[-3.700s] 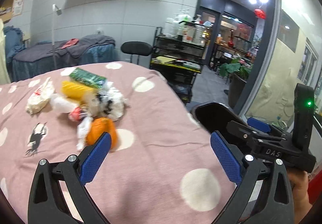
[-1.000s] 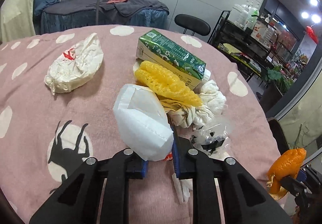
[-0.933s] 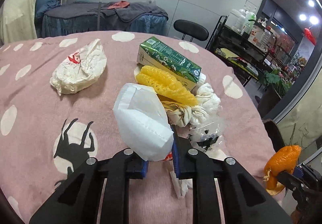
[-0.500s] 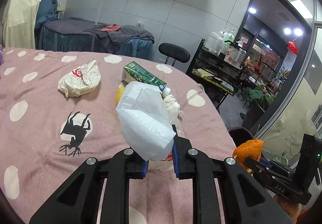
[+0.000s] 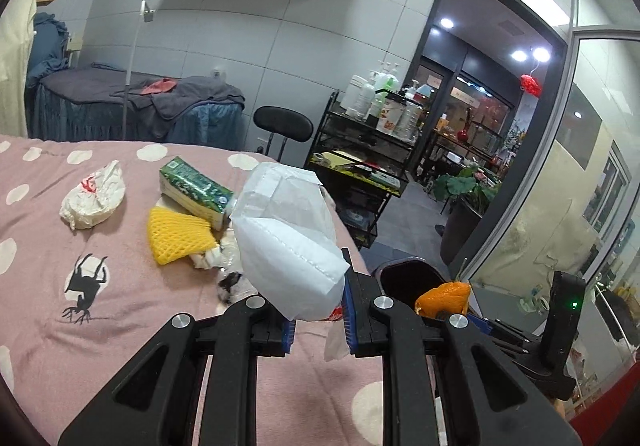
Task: Collect trash
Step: 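Carry the orange peel and white plastic bag over the brown bin with both tools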
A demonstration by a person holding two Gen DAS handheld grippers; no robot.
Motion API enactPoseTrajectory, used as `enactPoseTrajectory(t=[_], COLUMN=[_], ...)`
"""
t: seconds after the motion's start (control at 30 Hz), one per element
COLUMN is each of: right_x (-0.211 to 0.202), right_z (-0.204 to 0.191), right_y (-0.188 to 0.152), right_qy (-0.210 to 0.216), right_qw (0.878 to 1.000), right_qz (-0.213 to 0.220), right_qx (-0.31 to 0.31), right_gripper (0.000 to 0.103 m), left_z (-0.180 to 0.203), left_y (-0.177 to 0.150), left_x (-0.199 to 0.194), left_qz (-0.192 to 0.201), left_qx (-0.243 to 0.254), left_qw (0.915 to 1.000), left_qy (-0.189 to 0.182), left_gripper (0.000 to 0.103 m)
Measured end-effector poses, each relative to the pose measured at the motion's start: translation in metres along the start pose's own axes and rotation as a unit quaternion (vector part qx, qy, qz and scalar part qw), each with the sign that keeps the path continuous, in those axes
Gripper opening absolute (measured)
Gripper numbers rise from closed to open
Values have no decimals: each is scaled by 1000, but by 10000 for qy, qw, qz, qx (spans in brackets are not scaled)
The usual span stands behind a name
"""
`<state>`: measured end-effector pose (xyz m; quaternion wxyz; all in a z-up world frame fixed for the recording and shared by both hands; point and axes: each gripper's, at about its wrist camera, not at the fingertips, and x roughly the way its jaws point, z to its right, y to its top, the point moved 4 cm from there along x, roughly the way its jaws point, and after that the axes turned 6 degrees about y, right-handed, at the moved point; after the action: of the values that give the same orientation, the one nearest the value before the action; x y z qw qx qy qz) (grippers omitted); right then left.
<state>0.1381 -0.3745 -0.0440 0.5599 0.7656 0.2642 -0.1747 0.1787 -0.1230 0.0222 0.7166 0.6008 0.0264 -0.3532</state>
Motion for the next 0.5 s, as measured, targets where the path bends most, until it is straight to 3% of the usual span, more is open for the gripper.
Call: enactPoseTrajectory(t=[0.27,0.5], right_x=[-3,12], right_z=[51,96], right_y=[-5,-21], right_qy=[-694,-1175], right_qw=[9973,9910], right_qz=[-41,-402], right_qx=[250,503], right_gripper=[32,32], left_z=[45,68], left_y=[-6,-12], left_x=[26,45], left_qz=[-209,-399], left_qx=[235,359], left_qw=[9983,9960], left_qy=[-501,-713], left_gripper=[18,18])
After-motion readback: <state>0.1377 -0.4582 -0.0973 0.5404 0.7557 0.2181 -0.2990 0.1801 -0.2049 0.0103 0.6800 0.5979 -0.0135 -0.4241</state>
